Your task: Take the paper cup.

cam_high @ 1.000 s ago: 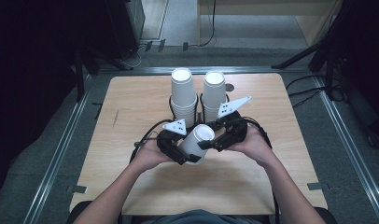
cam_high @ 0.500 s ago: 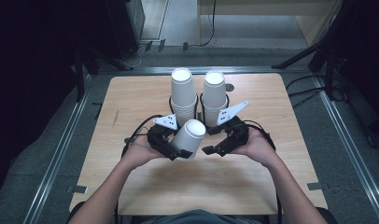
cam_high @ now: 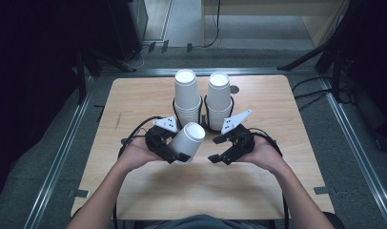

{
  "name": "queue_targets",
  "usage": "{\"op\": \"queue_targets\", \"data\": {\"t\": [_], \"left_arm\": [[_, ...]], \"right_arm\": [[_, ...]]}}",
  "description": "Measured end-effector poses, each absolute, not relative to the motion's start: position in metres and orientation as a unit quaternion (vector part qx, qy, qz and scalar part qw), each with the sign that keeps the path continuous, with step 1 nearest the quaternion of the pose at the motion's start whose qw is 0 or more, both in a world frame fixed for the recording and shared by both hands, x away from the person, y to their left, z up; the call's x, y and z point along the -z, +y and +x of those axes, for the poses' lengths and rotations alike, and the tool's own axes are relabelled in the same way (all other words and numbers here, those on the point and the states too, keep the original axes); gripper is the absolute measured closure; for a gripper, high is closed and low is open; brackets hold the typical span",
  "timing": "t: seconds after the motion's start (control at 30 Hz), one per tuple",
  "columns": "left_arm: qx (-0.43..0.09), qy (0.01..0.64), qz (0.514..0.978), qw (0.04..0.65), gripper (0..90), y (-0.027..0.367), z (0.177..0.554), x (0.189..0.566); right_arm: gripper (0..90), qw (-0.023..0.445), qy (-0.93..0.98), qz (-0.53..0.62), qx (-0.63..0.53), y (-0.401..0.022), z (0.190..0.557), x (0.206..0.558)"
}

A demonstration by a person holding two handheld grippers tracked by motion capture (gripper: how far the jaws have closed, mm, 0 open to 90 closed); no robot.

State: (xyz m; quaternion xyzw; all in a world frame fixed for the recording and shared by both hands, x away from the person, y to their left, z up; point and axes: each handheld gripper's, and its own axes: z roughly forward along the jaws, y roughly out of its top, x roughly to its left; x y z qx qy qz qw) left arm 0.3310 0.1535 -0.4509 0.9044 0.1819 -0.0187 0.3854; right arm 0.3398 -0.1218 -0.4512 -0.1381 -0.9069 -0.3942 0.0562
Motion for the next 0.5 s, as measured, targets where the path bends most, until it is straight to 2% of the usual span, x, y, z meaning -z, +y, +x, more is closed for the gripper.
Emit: {"op": "queue_targets", "data": {"t": [0.13, 0.5], "left_arm": [[0.016, 0.185, 0.910, 0.372, 15.9, 0.153, 0.332, 0.451], [0.007, 0.172, 0.934, 0.312, 15.9, 0.137, 0.342, 0.455]], "right_arm": [[21.3, 0.062, -0.905, -0.170, 0.386, -0.126, 0.342, 0.456], [24.4, 0.042, -0.913, -0.148, 0.378, -0.128, 0.341, 0.466]]}}
